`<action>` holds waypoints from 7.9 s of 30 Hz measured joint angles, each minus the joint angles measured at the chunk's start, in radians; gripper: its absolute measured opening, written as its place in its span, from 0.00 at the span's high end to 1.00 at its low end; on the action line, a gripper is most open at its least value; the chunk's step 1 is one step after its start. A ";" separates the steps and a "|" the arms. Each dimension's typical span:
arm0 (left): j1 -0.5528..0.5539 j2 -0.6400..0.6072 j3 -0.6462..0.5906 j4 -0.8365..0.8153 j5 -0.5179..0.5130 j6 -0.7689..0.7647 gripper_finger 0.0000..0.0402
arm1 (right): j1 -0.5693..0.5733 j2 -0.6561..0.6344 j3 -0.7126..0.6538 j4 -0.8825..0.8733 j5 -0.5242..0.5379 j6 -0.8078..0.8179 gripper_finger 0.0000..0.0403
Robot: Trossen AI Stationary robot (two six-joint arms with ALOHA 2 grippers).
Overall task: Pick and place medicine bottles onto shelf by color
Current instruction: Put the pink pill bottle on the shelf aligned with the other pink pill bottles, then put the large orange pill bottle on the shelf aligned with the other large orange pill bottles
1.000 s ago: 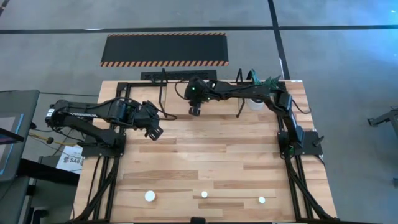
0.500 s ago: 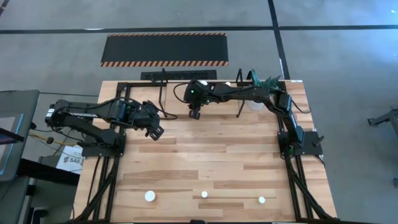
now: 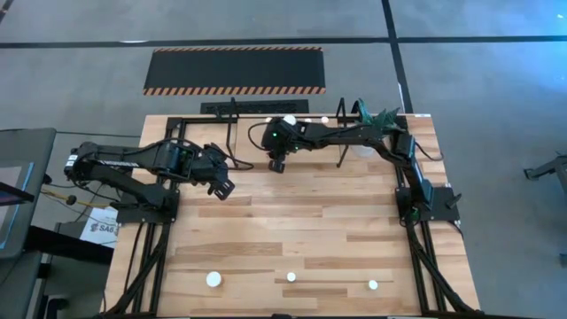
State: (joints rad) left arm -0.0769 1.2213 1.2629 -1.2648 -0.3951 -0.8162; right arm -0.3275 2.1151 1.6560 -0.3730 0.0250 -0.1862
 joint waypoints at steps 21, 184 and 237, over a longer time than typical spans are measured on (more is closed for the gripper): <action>0.000 0.000 0.000 0.000 0.012 -0.017 0.57 | -0.009 0.000 -0.002 -0.024 0.001 0.039 0.66; 0.000 0.000 0.000 -0.007 0.013 -0.016 0.57 | 0.008 0.000 -0.062 0.179 0.025 0.029 0.56; -0.234 0.104 0.000 0.208 0.184 -0.197 0.57 | 0.290 -0.682 -0.083 -0.898 0.053 0.362 0.50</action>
State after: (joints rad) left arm -0.3109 1.3256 1.2633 -1.0563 -0.2115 -1.0132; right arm -0.0372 1.4328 1.5732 -1.2713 0.0775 0.1759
